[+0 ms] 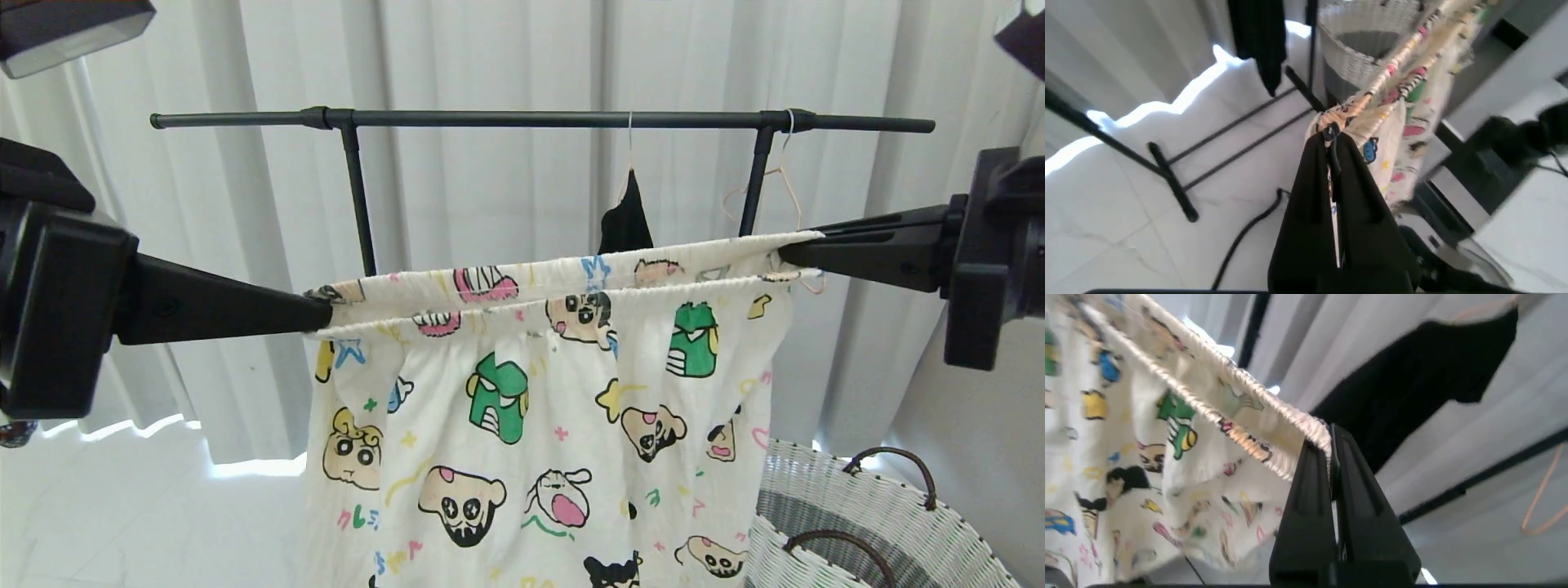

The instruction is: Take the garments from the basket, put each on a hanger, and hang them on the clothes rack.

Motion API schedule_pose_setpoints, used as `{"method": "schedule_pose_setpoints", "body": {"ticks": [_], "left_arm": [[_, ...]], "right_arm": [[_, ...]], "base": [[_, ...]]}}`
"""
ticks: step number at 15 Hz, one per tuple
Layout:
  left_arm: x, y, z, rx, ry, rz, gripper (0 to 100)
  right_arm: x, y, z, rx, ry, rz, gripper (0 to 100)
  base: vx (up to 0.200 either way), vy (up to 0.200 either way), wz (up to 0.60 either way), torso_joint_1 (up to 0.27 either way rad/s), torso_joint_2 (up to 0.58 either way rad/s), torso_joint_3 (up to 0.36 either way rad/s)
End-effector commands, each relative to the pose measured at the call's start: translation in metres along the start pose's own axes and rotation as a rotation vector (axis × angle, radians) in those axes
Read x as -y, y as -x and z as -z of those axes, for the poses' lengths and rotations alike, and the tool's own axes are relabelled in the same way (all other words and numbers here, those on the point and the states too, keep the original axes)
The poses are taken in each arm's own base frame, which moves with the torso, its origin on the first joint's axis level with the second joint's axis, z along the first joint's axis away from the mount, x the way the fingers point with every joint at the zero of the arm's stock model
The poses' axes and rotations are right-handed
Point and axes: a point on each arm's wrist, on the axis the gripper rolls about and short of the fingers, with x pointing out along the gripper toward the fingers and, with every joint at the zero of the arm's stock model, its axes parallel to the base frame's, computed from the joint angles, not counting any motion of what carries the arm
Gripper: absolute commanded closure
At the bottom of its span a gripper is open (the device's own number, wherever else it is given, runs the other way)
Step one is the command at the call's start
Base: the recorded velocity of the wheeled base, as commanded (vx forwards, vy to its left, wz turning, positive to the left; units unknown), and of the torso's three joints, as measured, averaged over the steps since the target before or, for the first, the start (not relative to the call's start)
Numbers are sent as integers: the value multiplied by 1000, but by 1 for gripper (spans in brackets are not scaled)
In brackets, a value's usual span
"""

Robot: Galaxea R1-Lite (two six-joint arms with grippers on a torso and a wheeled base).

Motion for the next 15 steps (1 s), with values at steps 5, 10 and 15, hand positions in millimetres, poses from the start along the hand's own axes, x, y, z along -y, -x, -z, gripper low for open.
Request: {"method": "schedule_pose_setpoints", "body": {"ticks": [5, 10, 15], "left_arm": [[0, 11, 17, 55, -121, -3, 100], [0, 0, 9, 150, -143, 1, 100], [10, -21, 3, 133, -192, 59, 100]], "right_arm": [[10, -4, 1, 23, -10, 50, 100], [0, 35, 14, -61, -22, -101, 100], [-24, 49, 21, -59, 2, -365, 100]], "base": [[0, 0, 0, 0, 0, 0], [0, 0, 0, 0, 0, 0], [0, 0, 0, 0, 0, 0]]}}
